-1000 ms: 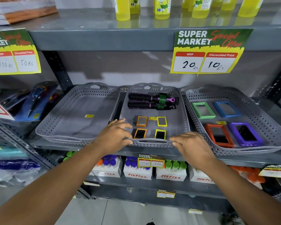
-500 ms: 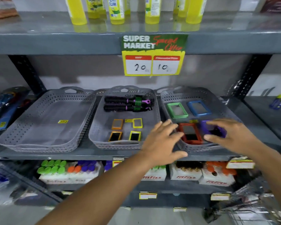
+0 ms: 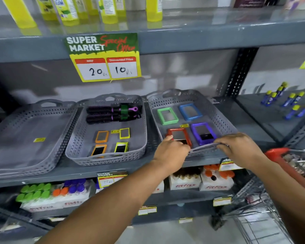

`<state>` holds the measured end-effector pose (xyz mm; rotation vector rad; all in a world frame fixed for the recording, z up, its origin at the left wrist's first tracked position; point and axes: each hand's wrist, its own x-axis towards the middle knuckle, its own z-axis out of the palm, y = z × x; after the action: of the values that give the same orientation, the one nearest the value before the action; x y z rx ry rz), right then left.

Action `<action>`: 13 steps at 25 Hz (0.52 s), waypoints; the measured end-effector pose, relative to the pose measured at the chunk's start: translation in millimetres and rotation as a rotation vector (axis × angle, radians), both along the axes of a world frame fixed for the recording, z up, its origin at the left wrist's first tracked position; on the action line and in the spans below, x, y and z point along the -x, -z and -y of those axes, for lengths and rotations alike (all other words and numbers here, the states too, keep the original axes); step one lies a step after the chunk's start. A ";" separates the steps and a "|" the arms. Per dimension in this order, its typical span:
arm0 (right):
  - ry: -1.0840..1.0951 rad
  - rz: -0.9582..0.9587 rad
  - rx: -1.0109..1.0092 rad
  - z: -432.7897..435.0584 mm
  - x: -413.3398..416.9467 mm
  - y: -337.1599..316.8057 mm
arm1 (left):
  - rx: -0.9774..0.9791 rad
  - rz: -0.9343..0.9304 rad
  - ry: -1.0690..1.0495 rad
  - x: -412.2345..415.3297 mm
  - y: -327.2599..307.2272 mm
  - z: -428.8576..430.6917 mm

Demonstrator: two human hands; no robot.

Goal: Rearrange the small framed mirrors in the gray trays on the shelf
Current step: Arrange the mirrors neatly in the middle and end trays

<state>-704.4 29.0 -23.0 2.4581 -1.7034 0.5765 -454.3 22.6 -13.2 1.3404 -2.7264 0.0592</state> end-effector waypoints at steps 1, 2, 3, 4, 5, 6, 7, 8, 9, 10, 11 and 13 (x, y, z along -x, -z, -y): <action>-0.010 0.005 0.027 -0.6 -2.1 1.6 | 0.004 0.012 0.000 -1.4 0.4 0.3; -0.024 0.007 0.049 -1.8 -4.8 2.4 | 0.008 0.013 0.003 -3.3 0.9 1.3; -0.043 0.004 0.070 -2.8 -7.0 3.4 | 0.008 0.016 0.006 -5.5 1.2 2.4; -0.055 -0.001 0.078 -3.6 -9.0 4.3 | 0.015 0.020 0.009 -7.7 0.6 3.1; -0.057 -0.006 0.080 -3.9 -10.7 6.0 | 0.014 0.024 0.012 -10.4 0.0 3.7; -0.049 -0.011 0.077 -3.9 -11.8 7.8 | 0.009 0.023 0.012 -13.1 -0.4 4.2; -0.034 -0.015 0.077 -3.5 -12.6 10.0 | 0.004 0.024 0.012 -15.4 -1.2 5.1; -0.015 -0.015 0.072 -3.6 -13.7 11.8 | 0.003 0.029 0.011 -17.7 -1.3 6.4; 0.001 -0.011 0.064 -3.6 -15.1 13.2 | -0.002 0.038 0.008 -19.9 -1.1 7.2; 0.016 -0.007 0.056 -4.5 -17.4 13.5 | -0.010 0.050 0.007 -21.5 -0.6 8.6; 0.026 -0.003 0.056 -5.3 -20.2 13.5 | -0.019 0.061 0.005 -22.8 -0.2 10.1; 0.046 -0.008 0.058 -8.3 -25.2 10.5 | -0.037 0.066 -0.004 -23.9 0.4 12.4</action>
<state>-679.3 37.3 -33.5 2.3722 -1.7109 0.6017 -430.4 10.2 -13.6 1.3768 -2.7923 0.0544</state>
